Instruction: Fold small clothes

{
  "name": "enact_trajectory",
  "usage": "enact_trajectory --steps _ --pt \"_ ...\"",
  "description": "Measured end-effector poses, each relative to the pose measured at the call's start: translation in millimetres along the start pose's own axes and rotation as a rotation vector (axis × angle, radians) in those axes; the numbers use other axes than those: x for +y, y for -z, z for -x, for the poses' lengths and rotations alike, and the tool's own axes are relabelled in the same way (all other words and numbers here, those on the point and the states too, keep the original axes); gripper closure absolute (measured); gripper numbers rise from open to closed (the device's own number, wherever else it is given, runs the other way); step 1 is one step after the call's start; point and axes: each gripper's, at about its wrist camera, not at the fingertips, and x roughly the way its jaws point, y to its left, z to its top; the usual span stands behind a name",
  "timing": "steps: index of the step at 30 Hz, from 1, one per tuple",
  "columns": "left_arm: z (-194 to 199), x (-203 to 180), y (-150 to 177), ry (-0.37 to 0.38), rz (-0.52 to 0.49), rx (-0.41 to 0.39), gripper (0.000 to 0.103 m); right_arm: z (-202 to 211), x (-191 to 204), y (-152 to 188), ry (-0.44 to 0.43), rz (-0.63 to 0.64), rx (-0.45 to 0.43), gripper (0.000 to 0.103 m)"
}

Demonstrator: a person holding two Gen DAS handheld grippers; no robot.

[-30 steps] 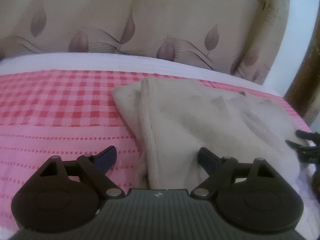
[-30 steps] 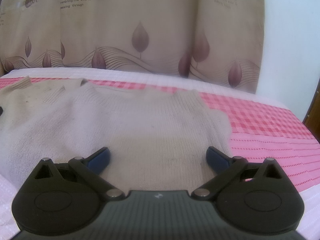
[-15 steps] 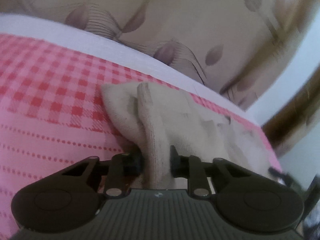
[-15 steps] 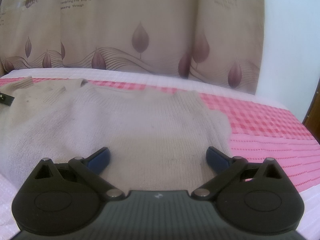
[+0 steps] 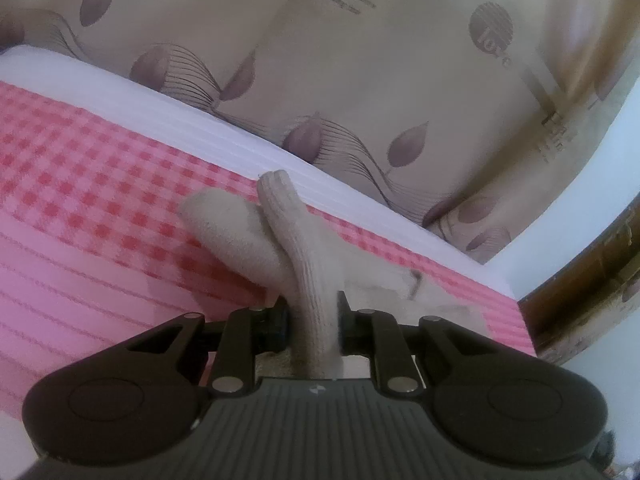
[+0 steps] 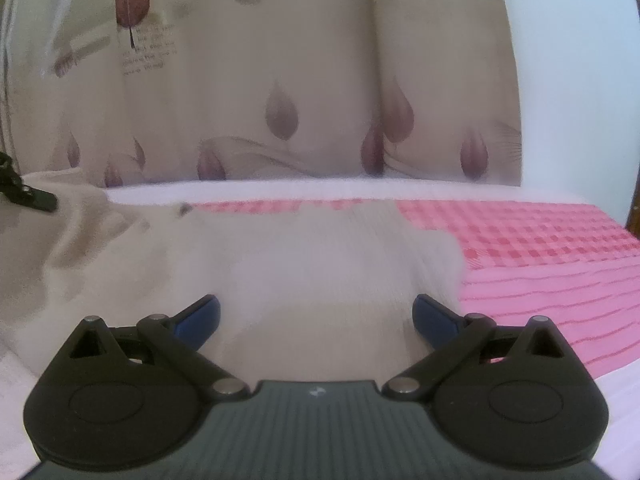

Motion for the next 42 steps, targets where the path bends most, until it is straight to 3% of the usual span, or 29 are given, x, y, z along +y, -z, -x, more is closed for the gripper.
enact_trajectory --steps 9,15,19,21,26,28,30,33,39,42 --pt "-23 -69 25 0.019 0.038 0.072 0.083 6 -6 2 -0.057 -0.03 -0.03 0.0" --pt "-52 -87 50 0.049 0.039 0.103 0.081 9 -10 2 -0.086 -0.041 -0.035 0.0" --pt "-59 -79 47 0.14 0.048 0.122 0.069 11 -12 1 -0.114 -0.045 -0.033 0.0" --pt "-61 -75 44 0.226 0.056 0.137 0.058 10 -15 0 -0.165 -0.064 -0.019 0.0" --pt "-41 -57 39 0.417 0.074 0.098 0.057 18 -31 -6 -0.376 -0.274 -0.036 0.0" --pt "-25 -51 41 0.448 0.039 0.041 0.053 17 -32 -7 -0.468 -0.347 -0.027 0.0" --pt "-8 -46 47 0.422 -0.028 -0.028 0.039 10 -28 -8 -0.515 -0.395 0.016 0.0" --pt "7 -36 64 0.399 -0.112 -0.101 0.036 -5 -24 -7 -0.569 -0.473 0.062 0.0" --pt "10 -30 106 0.448 -0.249 -0.09 0.036 -41 -19 -20 -0.66 -0.634 0.136 0.0" --pt "3 -36 126 0.49 -0.314 -0.064 0.033 -57 -8 -32 -0.693 -0.633 0.181 0.0"
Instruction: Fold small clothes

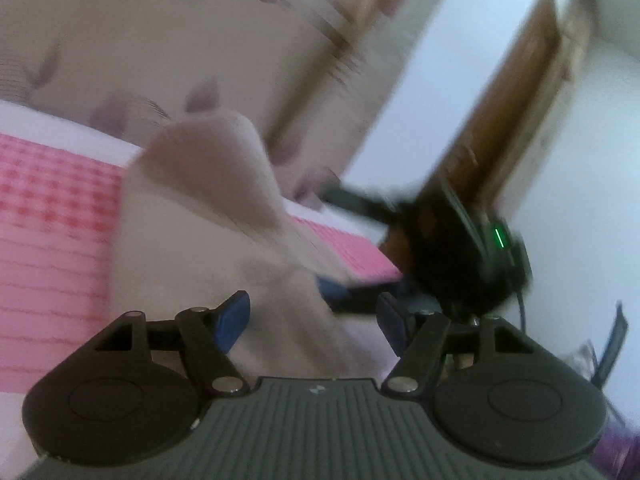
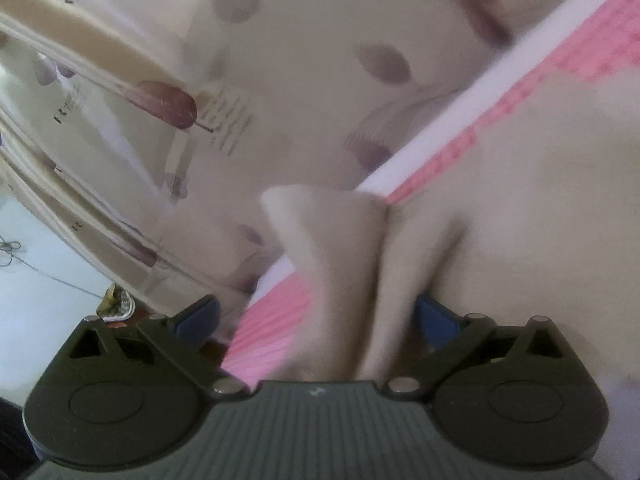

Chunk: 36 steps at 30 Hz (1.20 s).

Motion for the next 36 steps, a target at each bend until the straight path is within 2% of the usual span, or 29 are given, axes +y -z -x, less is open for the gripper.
enact_trajectory --steps 2,5,7,8,9,13,16,18,19,24,26,28,29,31,32,33,35,36 --pt "-7 -3 9 0.028 -0.028 0.009 0.025 -12 8 -7 0.024 0.035 0.044 0.0" --pt "-11 -7 17 0.042 -0.079 -0.009 0.018 -26 20 -12 0.122 0.115 0.098 0.002" --pt "-11 -8 22 0.05 -0.099 -0.021 0.015 -31 27 -11 0.209 0.2 0.118 0.038" --pt "-10 -9 25 0.049 -0.103 -0.028 0.014 -35 29 -10 0.247 0.234 0.135 0.065" --pt "-8 -8 25 0.049 -0.101 -0.031 0.014 -37 29 -9 0.268 0.247 0.146 0.066" --pt "11 -2 23 0.034 -0.061 -0.083 0.013 -31 29 -3 0.24 0.252 0.113 0.073" --pt "38 5 20 -0.018 -0.016 -0.191 0.01 -23 30 -9 0.208 0.23 0.061 0.077" --pt "56 11 20 -0.057 0.028 -0.267 0.001 -18 31 -15 0.206 0.228 0.031 0.078" --pt "63 14 20 -0.081 0.043 -0.297 0.001 -15 32 -18 0.199 0.231 0.024 0.079" --pt "66 23 26 -0.127 0.064 -0.259 0.001 16 35 -37 0.202 0.262 -0.011 0.086" --pt "59 25 30 -0.134 0.071 -0.226 0.001 25 30 -44 0.213 0.252 -0.018 0.087" --pt "56 23 31 -0.119 0.062 -0.203 0.001 26 20 -47 0.195 0.208 0.032 0.086" --pt "56 21 31 -0.114 0.053 -0.204 0.001 27 18 -45 0.216 0.193 0.026 0.085" --pt "54 22 32 -0.119 0.046 -0.194 0.001 26 11 -42 0.2 0.145 0.04 0.077" --pt "55 23 32 -0.117 0.05 -0.196 0.001 26 8 -39 0.191 0.126 0.04 0.061" --pt "55 25 31 -0.117 0.059 -0.201 0.001 23 7 -37 0.197 0.12 0.036 0.032" --pt "53 30 31 -0.123 0.093 -0.199 0.001 15 4 -31 0.21 0.105 0.043 0.006" --pt "53 33 31 -0.124 0.112 -0.195 0.001 12 1 -28 0.201 0.083 0.039 0.006"
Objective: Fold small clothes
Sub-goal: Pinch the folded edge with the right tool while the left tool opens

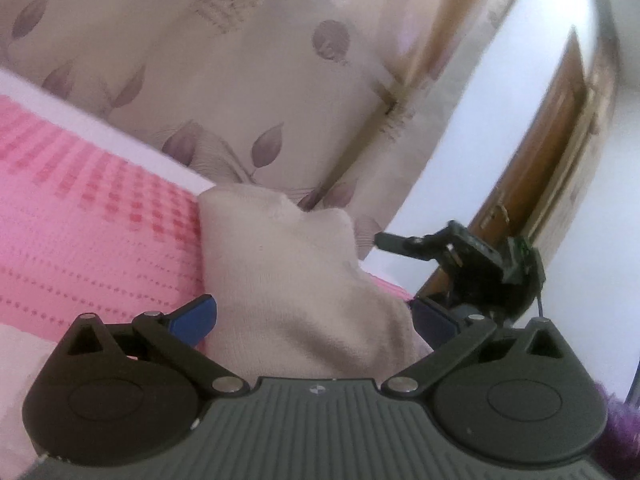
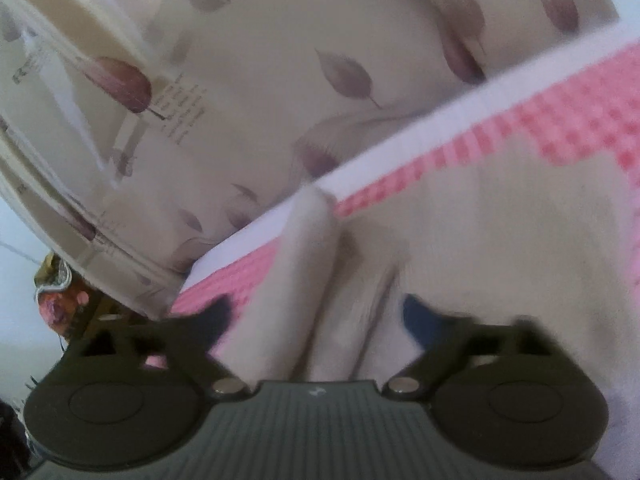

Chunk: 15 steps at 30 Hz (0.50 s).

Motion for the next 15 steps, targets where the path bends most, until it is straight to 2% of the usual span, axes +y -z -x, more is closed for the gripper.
enact_trajectory --steps 2,4,6,7,8,9,10,12,15 --pt "1 4 0 -0.002 0.027 0.003 0.001 -7 -2 5 -0.043 -0.03 0.008 0.006" --pt "1 5 -1 -0.004 0.032 0.006 0.001 -15 4 9 -0.05 -0.022 0.017 0.006" --pt "0 4 -1 -0.002 0.022 0.01 0.0 -28 16 16 -0.056 0.006 0.043 0.011" --pt "-1 3 -1 -0.001 0.015 0.012 0.0 -34 23 19 -0.036 0.037 0.053 0.02" --pt "-1 2 -1 -0.001 0.011 0.013 0.0 -40 30 22 -0.011 0.077 0.068 0.057" --pt "-2 2 -1 -0.002 0.01 0.014 0.0 -48 36 26 0.029 0.12 0.086 0.064" --pt "-2 2 -1 -0.006 0.013 0.014 0.0 -52 40 30 0.045 0.159 0.08 0.066" --pt "-1 5 -1 -0.017 0.026 0.009 0.0 -51 46 29 0.043 0.206 0.059 0.075" --pt "0 8 -2 -0.034 0.052 -0.002 0.0 -26 50 10 0.035 0.211 -0.028 0.077"
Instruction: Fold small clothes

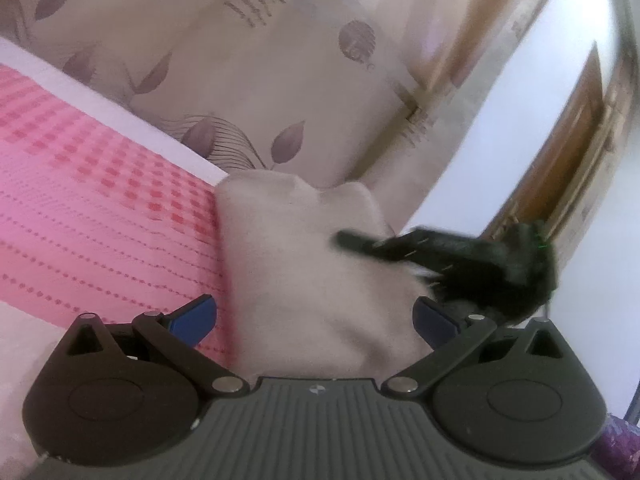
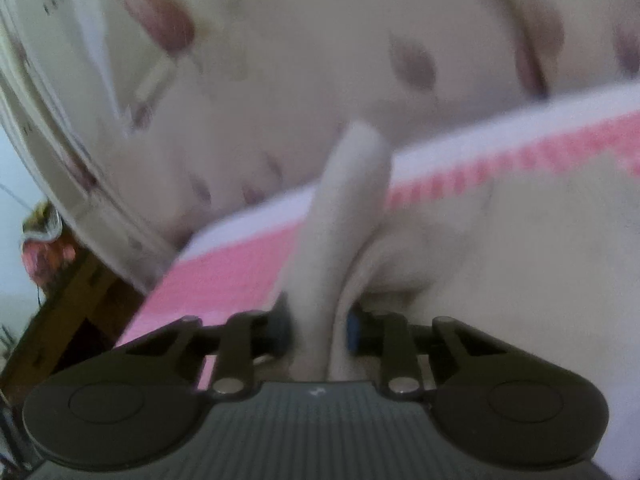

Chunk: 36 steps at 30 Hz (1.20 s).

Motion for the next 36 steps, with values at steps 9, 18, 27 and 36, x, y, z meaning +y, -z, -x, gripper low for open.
enact_trajectory --steps 9,18,27,36 --pt "-1 2 -1 -0.021 0.016 0.005 0.0 67 -35 -40 0.132 0.059 -0.063 0.078" --pt "-4 5 -2 -0.033 0.028 0.025 0.0 93 -96 -19 0.245 0.02 -0.045 0.078" --pt "-8 -10 -2 -0.019 -0.061 0.049 0.0 78 -112 -6 0.285 0.13 0.037 0.075" --pt "-24 -87 14 0.017 -0.364 0.121 0.001 145 -75 0 0.226 0.149 -0.167 0.043"
